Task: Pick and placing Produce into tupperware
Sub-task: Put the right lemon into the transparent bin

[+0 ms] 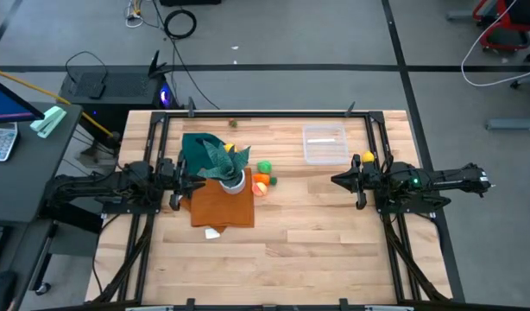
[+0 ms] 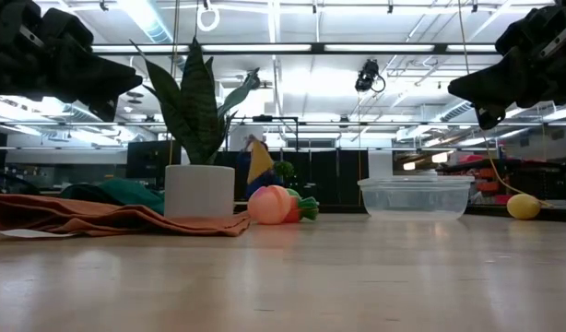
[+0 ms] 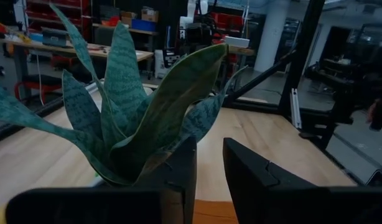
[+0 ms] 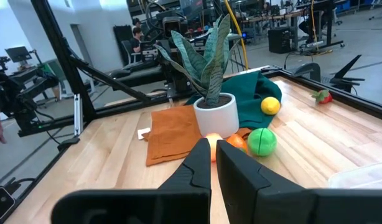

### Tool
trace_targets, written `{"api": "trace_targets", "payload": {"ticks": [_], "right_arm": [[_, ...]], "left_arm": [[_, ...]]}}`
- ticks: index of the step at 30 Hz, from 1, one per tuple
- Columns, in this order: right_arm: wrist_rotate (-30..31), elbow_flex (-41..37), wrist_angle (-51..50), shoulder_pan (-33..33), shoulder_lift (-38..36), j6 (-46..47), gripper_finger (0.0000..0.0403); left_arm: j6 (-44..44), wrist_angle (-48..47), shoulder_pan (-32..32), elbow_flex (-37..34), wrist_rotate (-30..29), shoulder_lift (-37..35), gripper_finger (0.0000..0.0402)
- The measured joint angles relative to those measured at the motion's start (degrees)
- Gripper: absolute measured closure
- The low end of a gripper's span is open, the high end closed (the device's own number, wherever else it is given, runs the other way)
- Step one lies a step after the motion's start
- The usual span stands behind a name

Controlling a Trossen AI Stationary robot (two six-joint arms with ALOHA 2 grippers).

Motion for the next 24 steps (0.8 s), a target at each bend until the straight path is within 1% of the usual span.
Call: {"api": "trace_targets", "payload": {"ticks": [3, 8, 12, 21, 24], "right_arm": [[0.00, 0.00, 0.00, 0.00, 0.00, 0.53, 0.0402], [0.00, 0.00, 0.01, 0.00, 0.00, 3.99, 0.0402], [0.00, 0.00, 0.02, 0.00, 0.00, 4.18, 0.0402], [0.00, 0.00, 0.02, 0.00, 0.00, 5.87, 0.0402], [0.00, 0.00, 0.10, 0.00, 0.00, 5.90, 0.0402]], "left_arm": [[0.59, 0.00, 0.00, 0.02, -0.02, -0.02, 0.0319], [0.28, -0.01, 0.00, 0.01, -0.02, -0.01, 0.0326], [-0.17, 0.00, 0.00, 0.01, 0.00, -0.01, 0.0323], [-8.52, 0.02, 0.00, 0.02, 0.04, 0.00, 0.0319], [-9.12, 0.02, 0.00, 0.00, 0.03, -0.01, 0.0323]]}}
